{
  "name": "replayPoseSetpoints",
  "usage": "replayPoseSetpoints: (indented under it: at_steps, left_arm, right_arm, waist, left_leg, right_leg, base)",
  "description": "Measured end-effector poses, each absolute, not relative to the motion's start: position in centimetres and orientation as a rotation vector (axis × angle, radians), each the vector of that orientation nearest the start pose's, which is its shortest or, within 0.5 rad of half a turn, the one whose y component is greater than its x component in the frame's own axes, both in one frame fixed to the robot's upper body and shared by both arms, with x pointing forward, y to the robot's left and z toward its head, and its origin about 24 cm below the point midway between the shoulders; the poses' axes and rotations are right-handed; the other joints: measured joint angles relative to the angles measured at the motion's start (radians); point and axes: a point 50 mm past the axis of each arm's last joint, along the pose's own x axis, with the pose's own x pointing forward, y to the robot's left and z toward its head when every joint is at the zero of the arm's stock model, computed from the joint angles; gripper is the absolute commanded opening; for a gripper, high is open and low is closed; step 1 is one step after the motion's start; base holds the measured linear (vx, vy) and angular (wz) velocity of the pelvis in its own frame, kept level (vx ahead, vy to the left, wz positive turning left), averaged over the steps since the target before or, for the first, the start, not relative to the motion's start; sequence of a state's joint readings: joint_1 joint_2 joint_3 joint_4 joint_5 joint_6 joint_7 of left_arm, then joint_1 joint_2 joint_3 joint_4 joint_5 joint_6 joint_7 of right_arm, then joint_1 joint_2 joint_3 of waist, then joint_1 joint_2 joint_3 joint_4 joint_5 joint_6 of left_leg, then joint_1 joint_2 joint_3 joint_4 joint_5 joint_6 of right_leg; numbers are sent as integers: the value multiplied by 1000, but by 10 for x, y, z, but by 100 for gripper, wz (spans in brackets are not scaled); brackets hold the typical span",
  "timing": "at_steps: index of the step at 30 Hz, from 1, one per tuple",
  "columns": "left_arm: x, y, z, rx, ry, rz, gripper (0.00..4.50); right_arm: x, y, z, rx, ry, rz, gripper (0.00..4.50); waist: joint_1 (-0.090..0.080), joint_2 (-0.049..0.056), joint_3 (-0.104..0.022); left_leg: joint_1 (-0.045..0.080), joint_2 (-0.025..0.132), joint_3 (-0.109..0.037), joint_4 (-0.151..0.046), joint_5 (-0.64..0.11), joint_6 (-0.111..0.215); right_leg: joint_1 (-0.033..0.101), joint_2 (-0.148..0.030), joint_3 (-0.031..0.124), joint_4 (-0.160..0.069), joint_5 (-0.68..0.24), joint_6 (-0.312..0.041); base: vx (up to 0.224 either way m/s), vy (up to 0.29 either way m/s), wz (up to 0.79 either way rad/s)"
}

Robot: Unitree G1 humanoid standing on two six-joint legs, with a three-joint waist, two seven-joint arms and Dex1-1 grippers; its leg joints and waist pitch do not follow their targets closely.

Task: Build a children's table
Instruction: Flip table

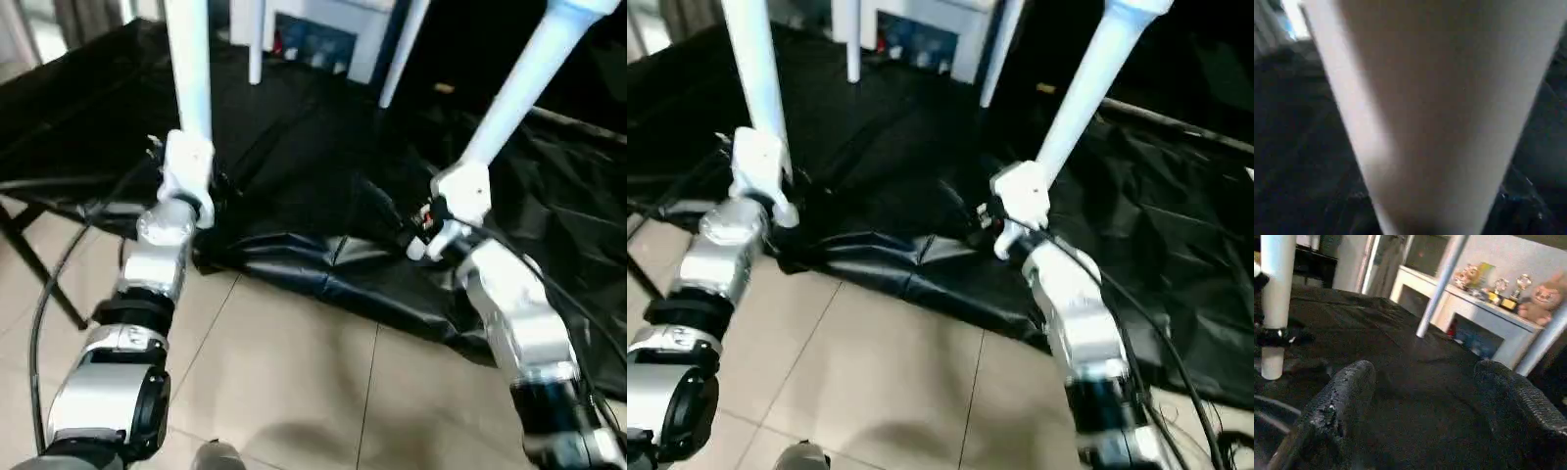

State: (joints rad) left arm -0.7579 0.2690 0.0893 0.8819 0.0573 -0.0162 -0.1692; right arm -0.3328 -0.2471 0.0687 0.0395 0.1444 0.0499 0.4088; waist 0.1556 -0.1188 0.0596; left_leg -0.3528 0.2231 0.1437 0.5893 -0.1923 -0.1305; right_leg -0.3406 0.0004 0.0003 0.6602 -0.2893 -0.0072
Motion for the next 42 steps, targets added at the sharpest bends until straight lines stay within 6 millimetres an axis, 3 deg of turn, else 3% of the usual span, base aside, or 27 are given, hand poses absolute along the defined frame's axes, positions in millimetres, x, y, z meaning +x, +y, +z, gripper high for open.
replayPoseSetpoints:
  at_steps: [3, 4, 8, 10, 16, 22, 27, 30, 35, 42]
  left_arm:
    - [381, 193, 82, 249, 149, -124, 265]
    - [382, 193, 82, 248, 155, -128, 293]
    - [386, 191, 86, 253, 153, -139, 312]
    - [386, 193, 87, 257, 153, -133, 346]
    - [380, 201, 82, 276, 144, -71, 358]
    - [351, 204, 64, 217, 93, -36, 358]
    - [335, 211, 68, 189, 50, 10, 358]
    - [307, 216, 75, 146, -15, 5, 358]
    - [272, 214, 64, 87, 32, -85, 358]
    - [253, 205, 105, 70, -94, -260, 358]
  right_arm:
    - [302, -137, 114, -149, -179, 522, 357]
    - [302, -136, 114, -139, -182, 508, 357]
    - [296, -145, 107, -116, -176, 454, 357]
    - [293, -151, 102, -111, -165, 428, 357]
    - [287, -156, 93, -106, -143, 408, 357]
    - [286, -163, 96, -45, -194, 329, 357]
    - [288, -176, 99, -46, -219, 229, 357]
    - [294, -184, 100, -24, -227, 136, 357]
    - [304, -197, 99, 13, -210, 63, 357]
    - [341, -189, 100, 68, -153, 237, 357]
  waist:
    - [-14, 4, 2]
    - [-16, 4, 3]
    - [-15, 5, 3]
    - [-17, 5, 3]
    - [-23, 4, 3]
    - [-37, 4, 3]
    - [-42, 4, 3]
    - [-56, 4, 3]
    - [-57, 6, 5]
    - [-59, 14, 9]
  left_leg:
    - [-1, -2, 7, -3, 6, 9]
    - [-2, -2, 7, -3, 7, 12]
    - [-8, -2, 12, -8, 15, 23]
    - [-9, -5, 16, -9, 17, 26]
    - [-13, -6, 18, -8, 19, 30]
    - [-15, -5, 19, -8, 19, 31]
    - [-15, -5, 20, -8, 19, 32]
    - [-14, -5, 22, -7, 19, 33]
    - [-15, -4, 23, -7, 19, 33]
    - [-16, -3, 23, -3, 19, 32]
  right_leg:
    - [0, -10, -4, -2, 4, 3]
    - [0, -11, -5, -5, 6, 1]
    - [0, -17, -12, -12, 12, 4]
    - [-2, -22, -12, -13, 14, 7]
    - [-6, -25, -13, -14, 17, 12]
    - [-7, -25, -13, -14, 17, 11]
    - [-7, -25, -14, -14, 16, 8]
    - [-7, -26, -12, -14, 16, 8]
    - [-9, -25, -13, -14, 16, 8]
    - [-10, -26, -13, -13, 21, 7]
  base:
    - [-34, 15, 3]
    - [0, 0, 0]
    - [0, 0, 0]
    - [0, 0, 0]
    - [0, 0, 0]
    - [0, 0, 0]
    - [0, 0, 0]
    - [0, 0, 0]
    - [0, 0, 0]
    - [0, 0, 0]
